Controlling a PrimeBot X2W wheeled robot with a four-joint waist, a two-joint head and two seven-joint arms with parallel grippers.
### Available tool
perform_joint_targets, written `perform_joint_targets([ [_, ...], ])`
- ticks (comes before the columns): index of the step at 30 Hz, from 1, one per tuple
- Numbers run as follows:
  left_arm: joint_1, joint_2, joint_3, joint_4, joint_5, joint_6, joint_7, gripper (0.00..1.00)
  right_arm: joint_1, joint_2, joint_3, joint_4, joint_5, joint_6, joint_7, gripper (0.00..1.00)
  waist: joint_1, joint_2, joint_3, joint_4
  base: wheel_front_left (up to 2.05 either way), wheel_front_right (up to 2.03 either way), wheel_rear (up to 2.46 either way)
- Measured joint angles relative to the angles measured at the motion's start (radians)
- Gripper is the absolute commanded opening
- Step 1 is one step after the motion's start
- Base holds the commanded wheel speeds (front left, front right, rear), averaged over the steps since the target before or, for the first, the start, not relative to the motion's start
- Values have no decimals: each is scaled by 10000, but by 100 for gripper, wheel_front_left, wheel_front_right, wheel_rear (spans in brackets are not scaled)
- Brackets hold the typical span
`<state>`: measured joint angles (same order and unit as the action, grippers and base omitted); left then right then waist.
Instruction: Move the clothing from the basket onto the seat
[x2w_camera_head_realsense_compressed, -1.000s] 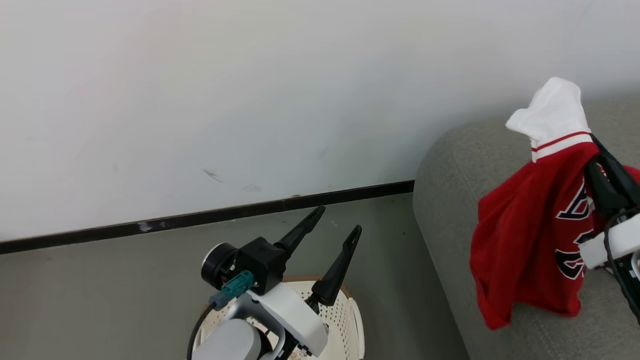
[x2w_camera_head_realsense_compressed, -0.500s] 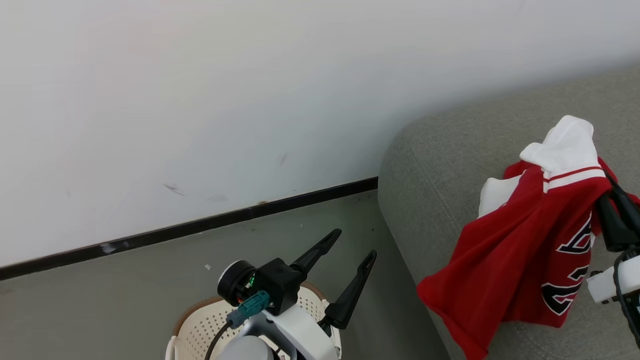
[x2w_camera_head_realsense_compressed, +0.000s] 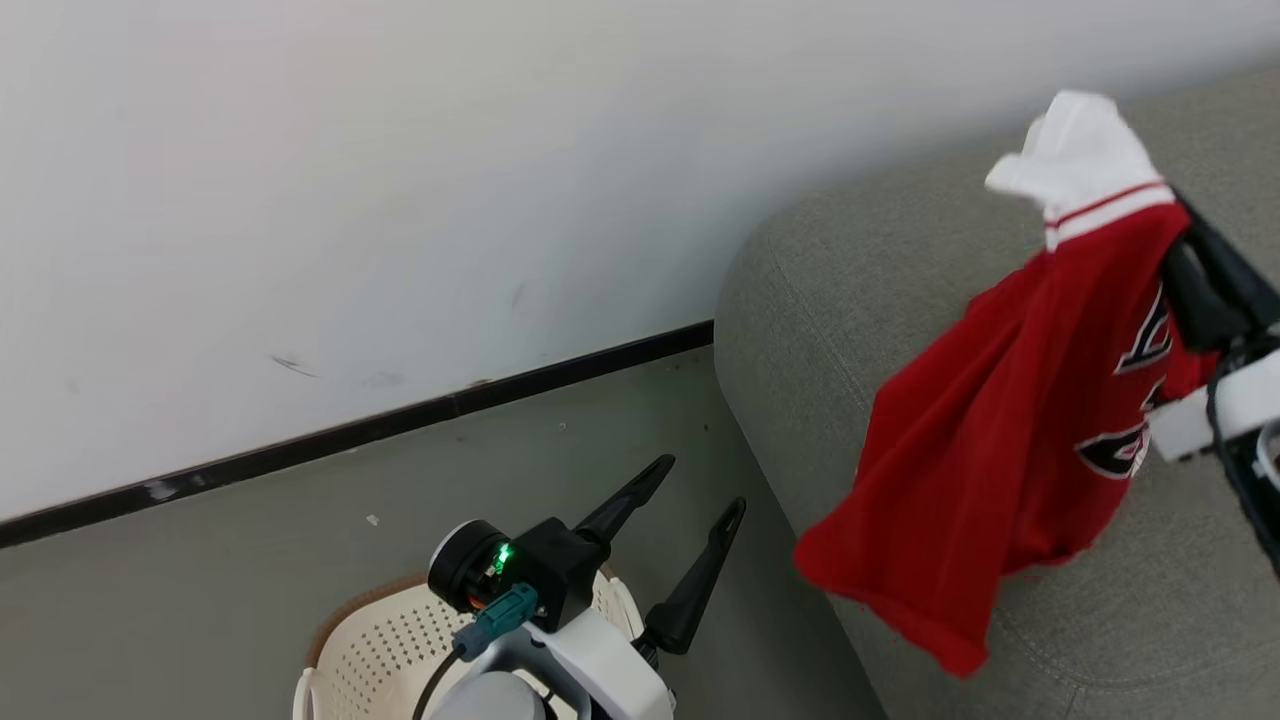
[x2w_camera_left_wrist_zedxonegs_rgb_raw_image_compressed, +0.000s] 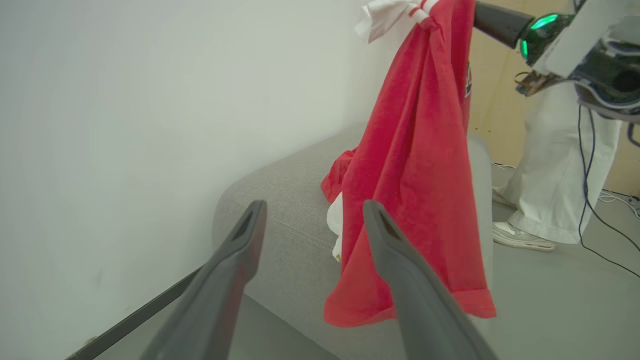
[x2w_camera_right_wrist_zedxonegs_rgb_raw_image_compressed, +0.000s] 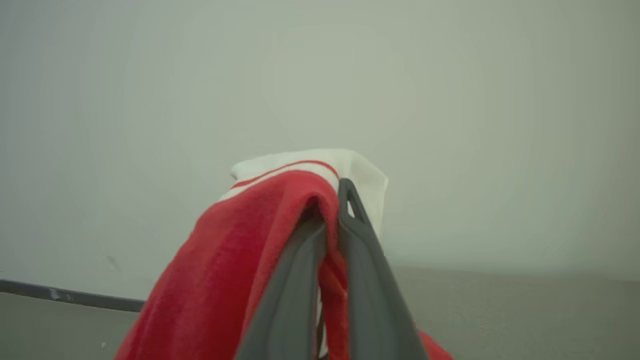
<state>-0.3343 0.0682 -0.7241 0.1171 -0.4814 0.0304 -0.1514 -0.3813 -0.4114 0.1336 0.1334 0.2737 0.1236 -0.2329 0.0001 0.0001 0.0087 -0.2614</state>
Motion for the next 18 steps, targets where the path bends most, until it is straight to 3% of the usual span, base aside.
perform_joint_targets([
  [6,-10,132,171,-167,261,215,2,100,-2105,-295,-525,477,343,0,504,0,-1,0,387,-42,0,0,0],
  [18,-367,439,347,-920,635,543,107,100,-5273,-1925,-2109,1804,151,0,1164,0,0,0,1237,107,0,0,0],
])
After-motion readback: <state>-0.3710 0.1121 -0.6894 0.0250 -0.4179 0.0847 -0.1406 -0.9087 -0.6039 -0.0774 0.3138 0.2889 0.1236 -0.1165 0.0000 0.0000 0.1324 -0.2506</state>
